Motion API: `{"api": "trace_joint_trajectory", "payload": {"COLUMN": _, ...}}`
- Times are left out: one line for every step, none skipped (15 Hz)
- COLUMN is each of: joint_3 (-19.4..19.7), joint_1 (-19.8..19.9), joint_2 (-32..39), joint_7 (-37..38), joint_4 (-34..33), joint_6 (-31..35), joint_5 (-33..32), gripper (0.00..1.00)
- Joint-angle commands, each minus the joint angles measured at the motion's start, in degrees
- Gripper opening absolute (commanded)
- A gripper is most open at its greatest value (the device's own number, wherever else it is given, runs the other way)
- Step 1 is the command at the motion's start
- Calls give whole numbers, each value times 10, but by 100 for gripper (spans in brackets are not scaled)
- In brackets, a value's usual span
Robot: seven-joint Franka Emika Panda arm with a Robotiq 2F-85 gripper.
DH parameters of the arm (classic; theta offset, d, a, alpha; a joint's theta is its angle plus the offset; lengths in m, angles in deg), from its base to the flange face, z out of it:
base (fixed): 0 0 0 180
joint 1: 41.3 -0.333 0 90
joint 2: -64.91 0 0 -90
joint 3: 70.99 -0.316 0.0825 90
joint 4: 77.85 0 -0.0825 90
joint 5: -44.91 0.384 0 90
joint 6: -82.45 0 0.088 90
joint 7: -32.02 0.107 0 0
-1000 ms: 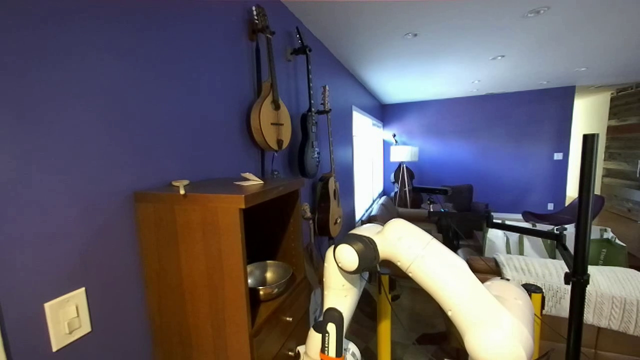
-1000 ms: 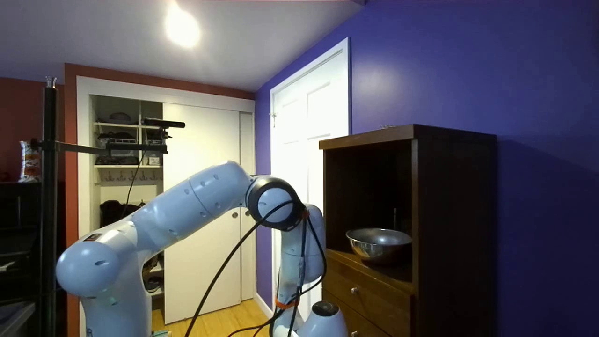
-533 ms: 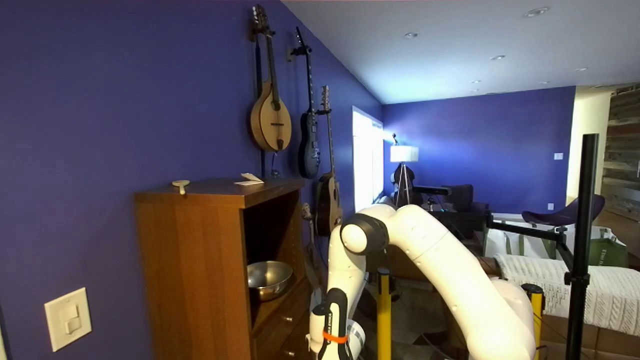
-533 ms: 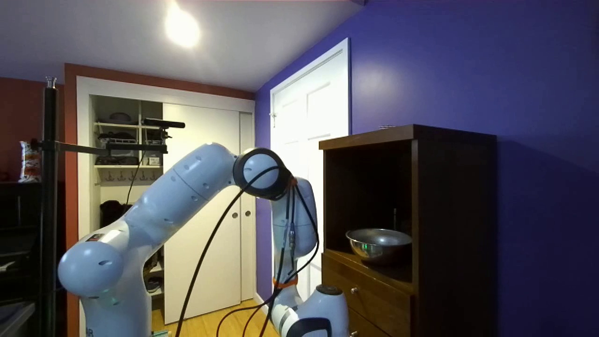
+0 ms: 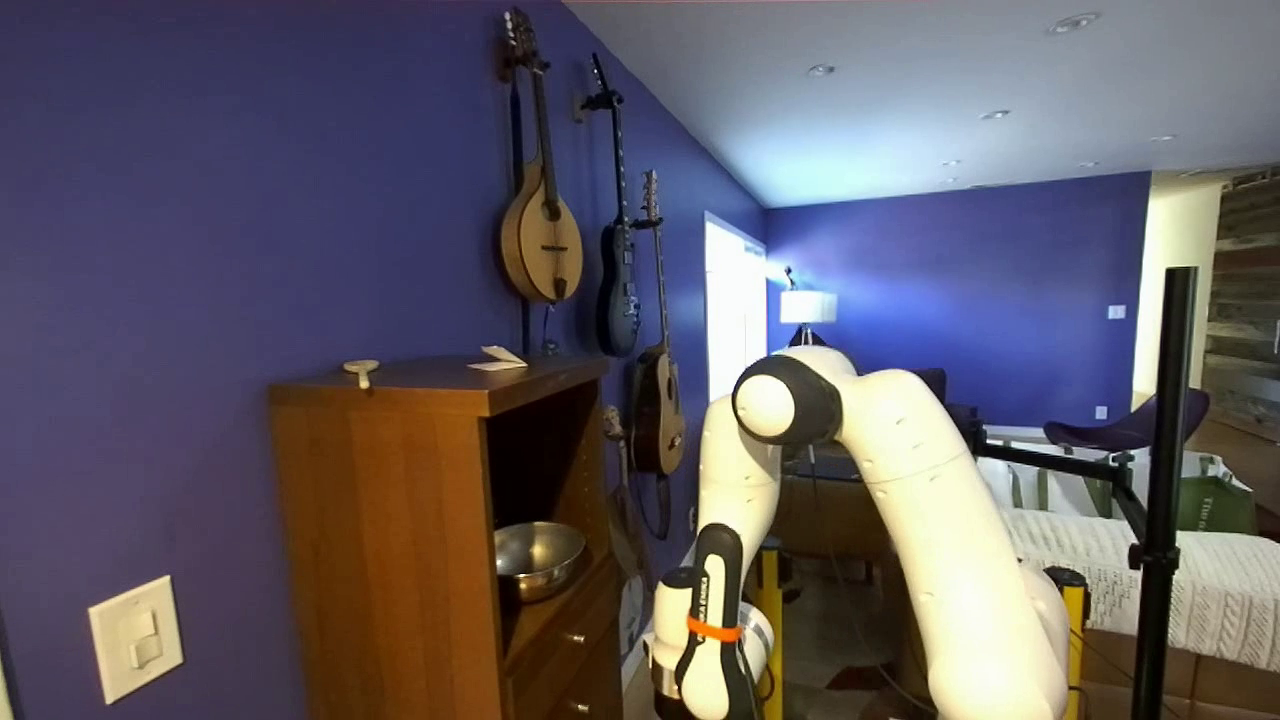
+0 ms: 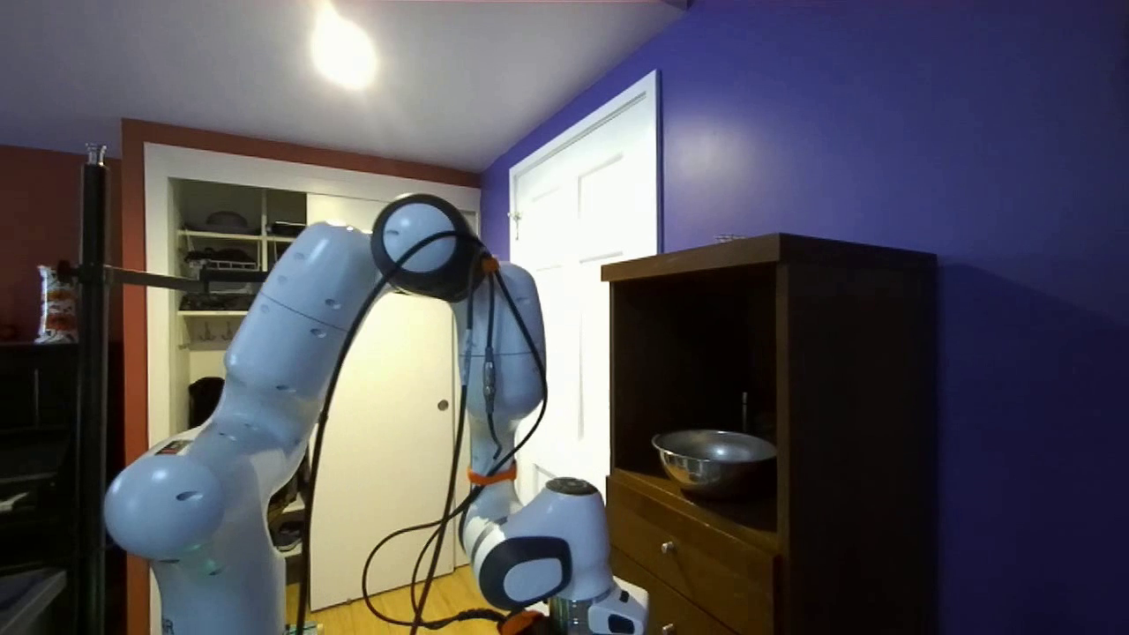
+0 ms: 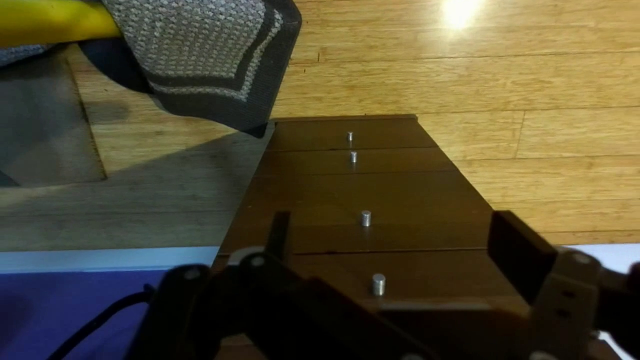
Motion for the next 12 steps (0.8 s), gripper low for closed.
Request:
{"api": "trace_joint_trajectory", "payload": {"joint_3": 1, "joint_1": 7, "joint_2": -130, "joint_7": -22, "joint_4": 115, "joint_6": 47, "joint_5": 3, "gripper": 100}}
{"api": "trace_joint_trajectory", "payload": {"joint_3": -2, "joint_1": 12, "joint_2": -157, "joint_7": -24, "joint_4": 138, "joint_6": 63, "joint_5": -1, "gripper": 100}}
{"api": "trace_joint_trajectory", "payload": {"joint_3": -13, "joint_1": 25, "joint_2": -119, "joint_7": -25, "joint_4": 74, "joint_6": 60, "joint_5": -6, "gripper": 100}}
{"api": "trace_joint_trajectory", "payload": {"joint_3": -13, "joint_1": 33, "joint_2": -136, "joint_7": -27, "joint_4": 87, "joint_6": 77, "joint_5": -15, "gripper": 100}}
{"api": "trace_joint_trajectory", "payload": {"joint_3": -9, "joint_1": 37, "joint_2": -144, "joint_7": -34, "joint_4": 84, "joint_6": 94, "joint_5": -24, "gripper": 100}}
{"api": "trace_joint_trajectory", "payload": {"joint_3": -12, "joint_1": 53, "joint_2": -147, "joint_7": -18, "joint_4": 80, "joint_6": 117, "joint_5": -60, "gripper": 100}}
{"api": "trace_joint_trajectory", "payload": {"joint_3": -17, "joint_1": 71, "joint_2": -144, "joint_7": -12, "joint_4": 74, "joint_6": 138, "joint_5": -87, "gripper": 100}}
{"api": "trace_joint_trajectory", "payload": {"joint_3": -25, "joint_1": 97, "joint_2": -136, "joint_7": 4, "joint_4": 68, "joint_6": 176, "joint_5": -133, "gripper": 100}}
{"api": "trace_joint_trajectory", "payload": {"joint_3": -33, "joint_1": 125, "joint_2": -130, "joint_7": 23, "joint_4": 66, "joint_6": 198, "joint_5": -188, "gripper": 100}}
{"api": "trace_joint_trajectory", "payload": {"joint_3": -14, "joint_1": 77, "joint_2": -133, "joint_7": -5, "joint_4": 66, "joint_6": 161, "joint_5": -117, "gripper": 100}}
{"api": "trace_joint_trajectory", "payload": {"joint_3": -19, "joint_1": 98, "joint_2": -132, "joint_7": 5, "joint_4": 66, "joint_6": 179, "joint_5": -149, "gripper": 100}}
{"api": "trace_joint_trajectory", "payload": {"joint_3": -22, "joint_1": 111, "joint_2": -131, "joint_7": 7, "joint_4": 66, "joint_6": 185, "joint_5": -164, "gripper": 100}}
